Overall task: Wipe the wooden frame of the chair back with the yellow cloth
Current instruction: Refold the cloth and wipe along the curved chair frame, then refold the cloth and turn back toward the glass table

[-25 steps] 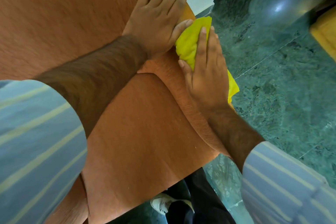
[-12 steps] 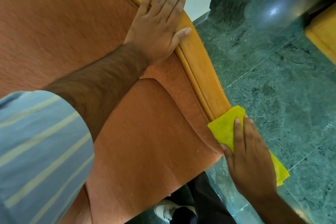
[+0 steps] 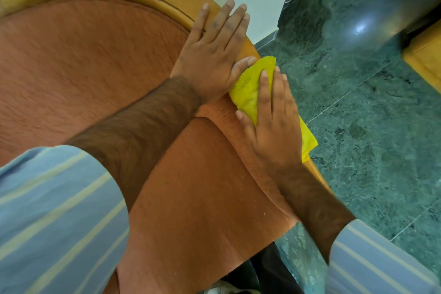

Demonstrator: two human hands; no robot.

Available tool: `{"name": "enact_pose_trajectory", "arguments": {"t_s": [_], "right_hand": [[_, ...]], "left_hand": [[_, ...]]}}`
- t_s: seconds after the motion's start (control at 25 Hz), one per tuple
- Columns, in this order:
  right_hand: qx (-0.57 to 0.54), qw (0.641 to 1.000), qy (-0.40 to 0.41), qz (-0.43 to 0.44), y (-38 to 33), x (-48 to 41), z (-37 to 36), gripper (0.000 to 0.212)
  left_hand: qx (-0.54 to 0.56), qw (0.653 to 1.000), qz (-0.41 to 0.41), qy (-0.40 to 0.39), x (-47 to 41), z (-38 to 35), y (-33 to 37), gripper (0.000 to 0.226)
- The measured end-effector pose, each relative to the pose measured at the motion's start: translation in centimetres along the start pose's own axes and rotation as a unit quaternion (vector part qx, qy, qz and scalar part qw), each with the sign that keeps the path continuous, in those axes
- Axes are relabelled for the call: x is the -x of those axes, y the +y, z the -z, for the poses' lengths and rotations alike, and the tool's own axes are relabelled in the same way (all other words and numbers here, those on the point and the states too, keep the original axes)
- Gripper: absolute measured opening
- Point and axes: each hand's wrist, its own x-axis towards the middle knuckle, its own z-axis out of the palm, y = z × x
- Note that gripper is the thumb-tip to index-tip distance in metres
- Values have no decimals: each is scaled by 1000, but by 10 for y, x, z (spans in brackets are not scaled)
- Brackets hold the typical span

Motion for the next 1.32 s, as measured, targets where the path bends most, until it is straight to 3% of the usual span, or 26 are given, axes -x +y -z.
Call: {"name": "enact_pose_trajectory", "arguments": {"t_s": [0.08, 0.2, 0.32, 0.4, 0.48, 0.6, 0.68, 0.76, 0.84, 1.04, 1.2, 1.32], "right_hand": [[-148, 989, -17, -19, 16, 9, 15, 89], [-248, 936, -91, -231, 55, 36, 48, 96], [-294, 886, -136, -332, 80, 62, 62, 59], [-358, 855, -112, -357, 80, 63, 62, 32], [-425, 826, -85, -360, 74, 57, 65, 18], [-585, 733, -70, -341, 48, 46, 64, 41], [-628, 704, -95, -317, 20, 38, 61, 66], [-644, 696, -133, -290, -16, 35, 53, 76], [-645, 692, -177, -272, -48, 36, 45, 74], [-581, 710, -327, -229, -154, 70, 14, 48], [-502, 725, -447, -152, -242, 118, -8, 29], [-455, 730, -503, -81, -299, 160, -19, 28]], "left_hand": [[93, 995, 36, 28, 6, 5, 8, 73], [288, 926, 200, 137, 37, 5, 44, 60], [477, 787, 381, 88, 60, 6, 83, 51], [612, 654, 440, 68, 63, 6, 89, 30], [685, 559, 462, 61, 69, 8, 82, 17], [744, 472, 465, 87, 110, 17, 59, 11], [774, 413, 466, 113, 152, 20, 42, 10], [784, 381, 476, 118, 208, 22, 27, 18], [776, 370, 496, 121, 262, 22, 23, 22], [695, 331, 594, 231, 411, 31, 38, 19], [597, 254, 693, 315, 515, 47, 68, 19], [544, 184, 720, 390, 573, 60, 99, 16]]}}
